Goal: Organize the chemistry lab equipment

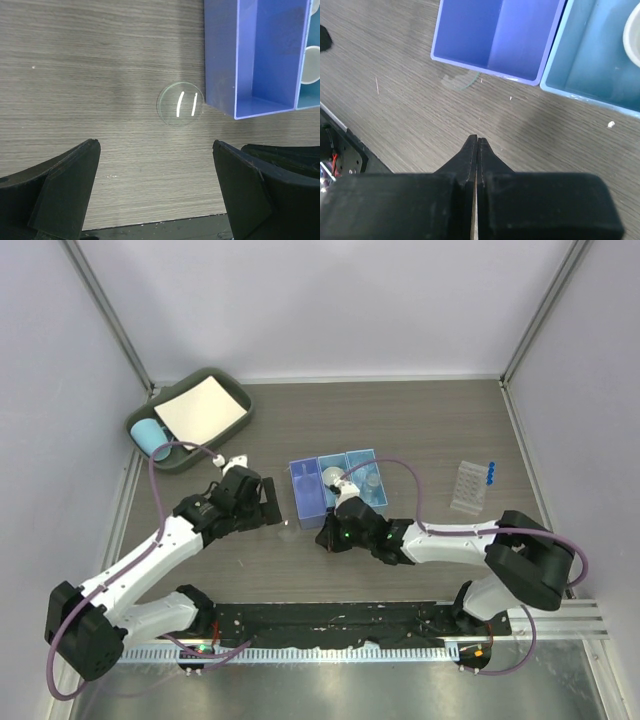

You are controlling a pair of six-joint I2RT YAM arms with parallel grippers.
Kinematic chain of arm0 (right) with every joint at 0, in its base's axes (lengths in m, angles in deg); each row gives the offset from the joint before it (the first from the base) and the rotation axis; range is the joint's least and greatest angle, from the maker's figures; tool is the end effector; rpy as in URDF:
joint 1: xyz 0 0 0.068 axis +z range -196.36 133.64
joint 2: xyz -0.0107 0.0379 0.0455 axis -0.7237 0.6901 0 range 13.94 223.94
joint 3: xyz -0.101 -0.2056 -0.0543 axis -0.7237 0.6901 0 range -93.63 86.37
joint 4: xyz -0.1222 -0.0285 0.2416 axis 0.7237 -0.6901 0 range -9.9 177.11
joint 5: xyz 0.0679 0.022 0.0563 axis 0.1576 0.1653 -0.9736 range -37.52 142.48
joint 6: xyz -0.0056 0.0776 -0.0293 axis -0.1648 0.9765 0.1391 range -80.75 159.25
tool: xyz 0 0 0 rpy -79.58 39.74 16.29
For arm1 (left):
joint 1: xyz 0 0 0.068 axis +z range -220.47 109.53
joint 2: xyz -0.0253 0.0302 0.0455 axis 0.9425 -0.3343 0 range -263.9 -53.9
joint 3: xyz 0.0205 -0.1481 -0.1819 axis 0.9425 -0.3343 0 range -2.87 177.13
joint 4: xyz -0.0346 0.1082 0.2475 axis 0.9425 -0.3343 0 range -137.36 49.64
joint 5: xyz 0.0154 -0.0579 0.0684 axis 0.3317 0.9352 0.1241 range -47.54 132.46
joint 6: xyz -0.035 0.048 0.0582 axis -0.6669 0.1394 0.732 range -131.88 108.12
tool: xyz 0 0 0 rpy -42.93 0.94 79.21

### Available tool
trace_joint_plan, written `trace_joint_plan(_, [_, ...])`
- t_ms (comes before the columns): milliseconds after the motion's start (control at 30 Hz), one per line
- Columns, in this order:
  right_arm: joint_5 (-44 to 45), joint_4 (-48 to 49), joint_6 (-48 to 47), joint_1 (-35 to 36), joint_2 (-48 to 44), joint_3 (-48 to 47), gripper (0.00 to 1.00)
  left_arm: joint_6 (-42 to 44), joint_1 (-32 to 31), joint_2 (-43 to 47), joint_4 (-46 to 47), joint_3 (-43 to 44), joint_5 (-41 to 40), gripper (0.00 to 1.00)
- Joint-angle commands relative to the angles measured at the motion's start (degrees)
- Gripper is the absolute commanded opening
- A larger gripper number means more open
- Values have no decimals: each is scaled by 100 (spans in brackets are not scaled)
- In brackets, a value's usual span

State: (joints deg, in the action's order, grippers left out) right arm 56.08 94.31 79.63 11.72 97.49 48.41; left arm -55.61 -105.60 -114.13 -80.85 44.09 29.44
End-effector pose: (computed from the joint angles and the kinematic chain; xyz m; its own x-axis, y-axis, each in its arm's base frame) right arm 0.1794 0.2792 0.1050 -0.7820 -0.0326 -0.6224 -0.4128 0.7752 0.4781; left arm 0.2199 -0.1347 0.1918 -0.7888 -0.2684 -0.5529 -0.1295 0.9520 -0.2774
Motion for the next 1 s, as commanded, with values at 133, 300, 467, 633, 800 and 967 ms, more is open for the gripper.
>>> trace_joint_plan(133, [721, 1819, 93, 256, 451, 297, 1, -277, 235, -164, 1218, -591, 616, 100])
trace_joint_plan(300, [994, 1951, 137, 379, 777, 201, 1, -338, 314, -367, 1544, -749, 756, 100])
trace_joint_plan(467, [1240, 2004, 137, 432, 1022, 34, 1, -400, 437, -481, 1842, -960, 888, 99])
trace_joint_plan(633, [1126, 1960, 137, 432, 1339, -317, 1, -382, 543, -666, 2027, -1092, 1081, 90])
trace_joint_plan(800, [1012, 1978, 172, 449, 1611, -537, 1, -365, 701, -937, 2475, -1356, 1564, 81])
trace_joint_plan(967, [1020, 1987, 181, 458, 1691, -617, 1, -461, 771, -1123, 2914, -1672, 1873, 79])
